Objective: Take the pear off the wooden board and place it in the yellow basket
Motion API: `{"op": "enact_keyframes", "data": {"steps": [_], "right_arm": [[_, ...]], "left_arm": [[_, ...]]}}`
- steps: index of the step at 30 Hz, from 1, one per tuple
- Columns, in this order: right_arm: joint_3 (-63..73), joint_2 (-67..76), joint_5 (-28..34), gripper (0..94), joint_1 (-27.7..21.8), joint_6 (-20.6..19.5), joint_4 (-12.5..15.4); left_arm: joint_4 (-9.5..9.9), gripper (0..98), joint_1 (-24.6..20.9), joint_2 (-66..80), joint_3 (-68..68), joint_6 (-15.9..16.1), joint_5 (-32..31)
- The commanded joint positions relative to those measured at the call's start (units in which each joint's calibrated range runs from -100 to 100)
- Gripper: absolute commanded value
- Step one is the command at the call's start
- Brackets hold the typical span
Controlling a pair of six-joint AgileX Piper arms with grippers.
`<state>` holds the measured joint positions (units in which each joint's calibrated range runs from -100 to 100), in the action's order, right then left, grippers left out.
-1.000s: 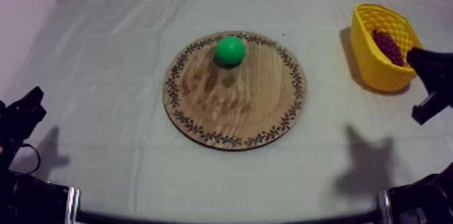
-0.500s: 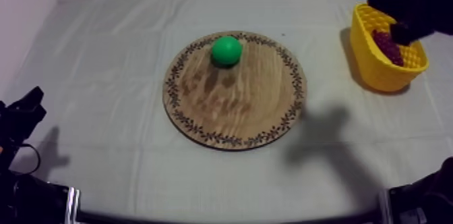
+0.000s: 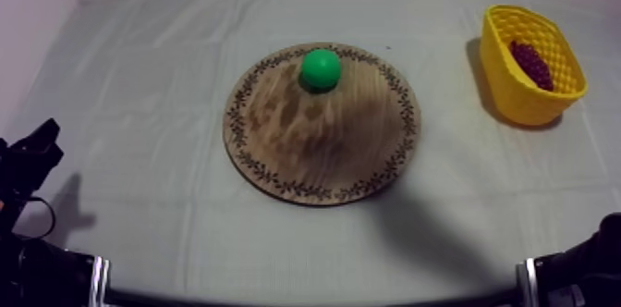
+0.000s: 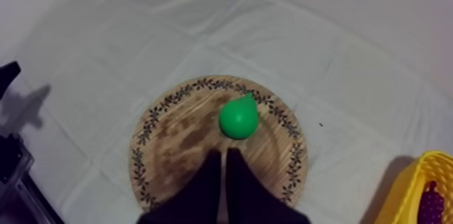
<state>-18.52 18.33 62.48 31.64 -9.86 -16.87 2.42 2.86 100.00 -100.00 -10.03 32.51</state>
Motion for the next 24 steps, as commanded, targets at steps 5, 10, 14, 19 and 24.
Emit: {"op": "enact_keyframes", "data": {"steps": [5, 10, 14, 19, 24], "right_arm": [[10.88, -10.53, 6.82, 0.3, 1.3, -5.28, -3.24], [17.43, -17.34, 12.92, 0.3, 2.22, -8.03, -4.83], [22.99, -22.08, 17.54, 0.3, 2.58, -9.57, -5.17], [29.37, -26.94, 23.31, 0.3, 3.58, -11.21, -5.91], [34.72, -31.04, 29.22, 0.2, 4.71, -12.49, -6.81]], "left_arm": [[0.0, 0.1, 0.0, 0.0, 0.0, -0.01, -0.01], [0.0, 0.1, 0.0, 0.0, 0.0, -0.01, -0.01], [0.0, 0.1, 0.0, 0.0, 0.0, -0.01, -0.01], [0.0, 0.1, 0.0, 0.0, 0.0, -0.01, -0.01], [0.0, 0.1, 0.0, 0.0, 0.0, -0.01, -0.01]]}}
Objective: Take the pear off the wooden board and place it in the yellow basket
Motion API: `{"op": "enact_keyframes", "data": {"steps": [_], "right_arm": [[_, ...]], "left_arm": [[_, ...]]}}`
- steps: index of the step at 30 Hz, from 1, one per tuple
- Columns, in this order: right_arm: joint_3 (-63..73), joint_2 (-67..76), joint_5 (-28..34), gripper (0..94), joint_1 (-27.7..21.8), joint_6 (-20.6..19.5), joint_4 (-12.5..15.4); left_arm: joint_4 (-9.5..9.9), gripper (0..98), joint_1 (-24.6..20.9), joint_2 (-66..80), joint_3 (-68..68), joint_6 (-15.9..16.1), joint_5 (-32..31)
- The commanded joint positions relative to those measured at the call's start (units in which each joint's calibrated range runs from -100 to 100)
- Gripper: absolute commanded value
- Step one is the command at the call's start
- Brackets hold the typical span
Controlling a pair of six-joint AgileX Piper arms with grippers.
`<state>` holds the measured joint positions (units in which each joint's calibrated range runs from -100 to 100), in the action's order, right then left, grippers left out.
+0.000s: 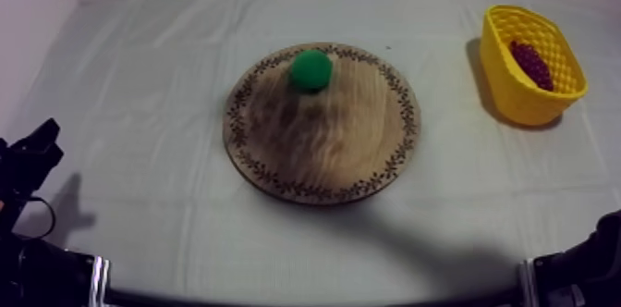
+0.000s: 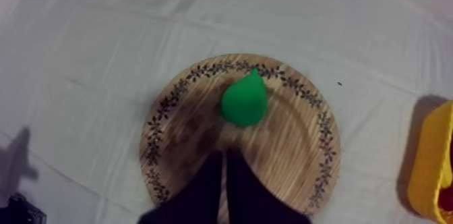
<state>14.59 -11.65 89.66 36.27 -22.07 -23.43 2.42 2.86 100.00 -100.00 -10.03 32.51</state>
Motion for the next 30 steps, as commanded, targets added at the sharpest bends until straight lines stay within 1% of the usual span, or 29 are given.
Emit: {"op": "enact_keyframes", "data": {"steps": [1, 7, 15, 27, 30], "right_arm": [[2.63, -1.81, 3.03, 0.2, 0.22, -0.55, -0.45], [7.3, -5.33, 6.55, 0.2, 0.56, -2.77, -2.14], [10.26, -9.43, 7.71, 0.5, -0.28, -4.65, -3.47], [12.08, -12.12, 7.92, 3.1, -1.75, -4.64, -3.21], [12.11, -12.28, 7.92, 6.7, -1.79, -4.57, -2.97]], "left_arm": [[0.0, 0.1, 0.0, 0.0, 0.0, -0.01, -0.01], [0.0, 0.1, 0.0, 0.0, 0.0, -0.01, -0.01], [0.0, 0.1, 0.0, 0.0, 0.0, -0.01, -0.01], [0.0, 0.1, 0.0, 0.0, 0.0, -0.01, -0.01], [0.0, 0.1, 0.0, 0.0, 0.0, -0.01, -0.01]]}}
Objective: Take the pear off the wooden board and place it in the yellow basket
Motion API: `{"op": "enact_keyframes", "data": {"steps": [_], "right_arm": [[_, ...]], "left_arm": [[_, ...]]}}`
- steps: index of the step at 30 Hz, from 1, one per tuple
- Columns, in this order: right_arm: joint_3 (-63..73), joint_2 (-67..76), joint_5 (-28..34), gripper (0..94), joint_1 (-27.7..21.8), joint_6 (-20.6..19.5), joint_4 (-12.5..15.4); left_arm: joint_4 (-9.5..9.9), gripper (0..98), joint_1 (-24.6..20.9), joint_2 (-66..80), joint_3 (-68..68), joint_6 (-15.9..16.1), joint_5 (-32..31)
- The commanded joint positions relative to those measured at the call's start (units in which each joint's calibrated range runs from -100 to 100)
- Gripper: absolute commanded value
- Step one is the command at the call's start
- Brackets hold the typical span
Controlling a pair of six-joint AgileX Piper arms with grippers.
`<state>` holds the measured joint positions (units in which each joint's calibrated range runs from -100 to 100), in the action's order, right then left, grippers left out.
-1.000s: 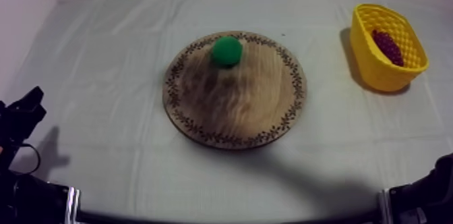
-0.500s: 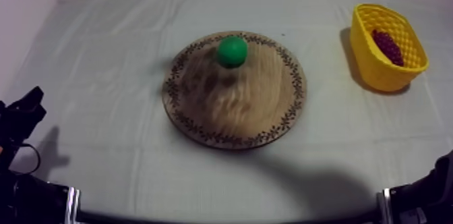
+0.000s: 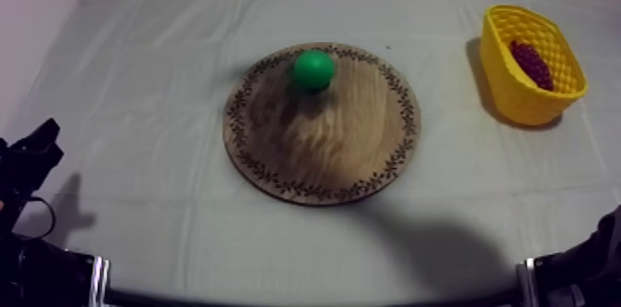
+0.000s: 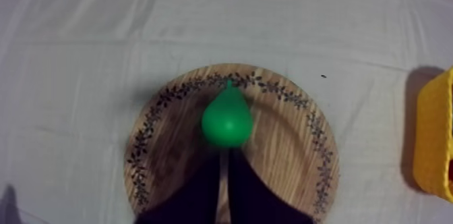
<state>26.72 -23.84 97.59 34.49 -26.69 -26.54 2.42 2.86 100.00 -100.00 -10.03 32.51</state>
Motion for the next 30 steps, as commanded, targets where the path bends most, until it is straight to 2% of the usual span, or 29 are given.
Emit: {"op": "enact_keyframes", "data": {"steps": [1, 7, 11, 14, 19, 30], "right_arm": [[0.02, -0.14, 0.01, 9.3, -0.04, 0.18, 0.35], [0.2, -0.7, 0.11, 26.9, -0.53, 3.08, 2.84], [-0.35, -1.21, 0.14, 42.9, -0.98, 4.23, 4.4], [-0.8, -1.6, 0.2, 51.2, -1.27, 4.68, 5.19], [-1.39, -2.16, 0.22, 58.8, -1.74, 4.48, 6.05], [-2.43, -3.58, 0.18, 63.0, -2.73, 5.27, 8.36]], "left_arm": [[0.0, 0.1, 0.0, 0.0, 0.0, -0.01, -0.01], [0.0, 0.1, 0.0, 0.0, 0.0, -0.01, -0.01], [0.0, 0.1, 0.0, 0.0, 0.0, -0.01, -0.01], [0.0, 0.1, 0.0, 0.0, 0.0, -0.01, -0.01], [0.0, 0.1, 0.0, 0.0, 0.0, -0.01, -0.01], [0.0, 0.1, 0.0, 0.0, 0.0, -0.01, -0.01]]}}
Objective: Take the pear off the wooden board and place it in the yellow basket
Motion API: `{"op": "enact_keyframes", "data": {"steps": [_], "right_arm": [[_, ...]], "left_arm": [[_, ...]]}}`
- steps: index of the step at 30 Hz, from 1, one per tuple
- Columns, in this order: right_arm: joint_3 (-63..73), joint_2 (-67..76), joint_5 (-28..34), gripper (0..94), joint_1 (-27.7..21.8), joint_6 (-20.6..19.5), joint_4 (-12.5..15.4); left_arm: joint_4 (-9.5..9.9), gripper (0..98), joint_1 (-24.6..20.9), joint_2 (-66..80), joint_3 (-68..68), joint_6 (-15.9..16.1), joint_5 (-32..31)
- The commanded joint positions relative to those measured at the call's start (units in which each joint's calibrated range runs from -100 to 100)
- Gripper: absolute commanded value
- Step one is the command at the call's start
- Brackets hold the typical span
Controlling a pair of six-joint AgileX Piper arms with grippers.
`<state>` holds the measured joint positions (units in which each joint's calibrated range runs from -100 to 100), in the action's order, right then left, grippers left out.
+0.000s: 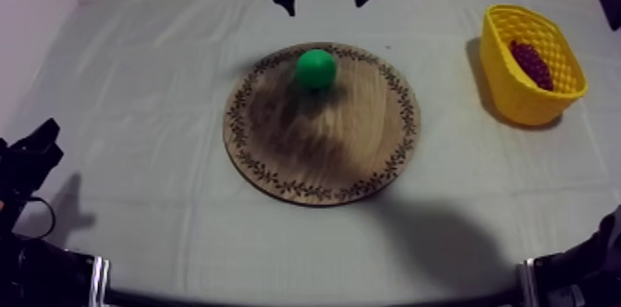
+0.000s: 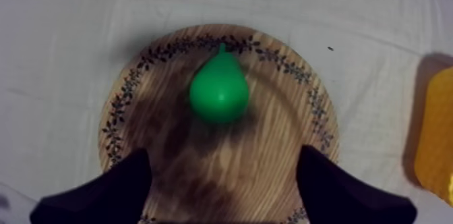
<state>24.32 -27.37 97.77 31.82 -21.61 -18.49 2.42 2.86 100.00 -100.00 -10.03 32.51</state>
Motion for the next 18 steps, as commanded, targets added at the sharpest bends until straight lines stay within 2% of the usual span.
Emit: {"op": "enact_keyframes", "data": {"steps": [1, 18], "right_arm": [[-0.09, -0.28, -0.06, 63.3, -0.17, 0.35, 0.6], [-1.78, -9.1, -4.36, 64.4, -1.44, 2.34, 3.57]], "left_arm": [[0.0, 0.1, 0.0, 0.0, 0.0, -0.01, -0.01], [0.0, 0.1, 0.0, 0.0, 0.0, -0.01, -0.01]]}}
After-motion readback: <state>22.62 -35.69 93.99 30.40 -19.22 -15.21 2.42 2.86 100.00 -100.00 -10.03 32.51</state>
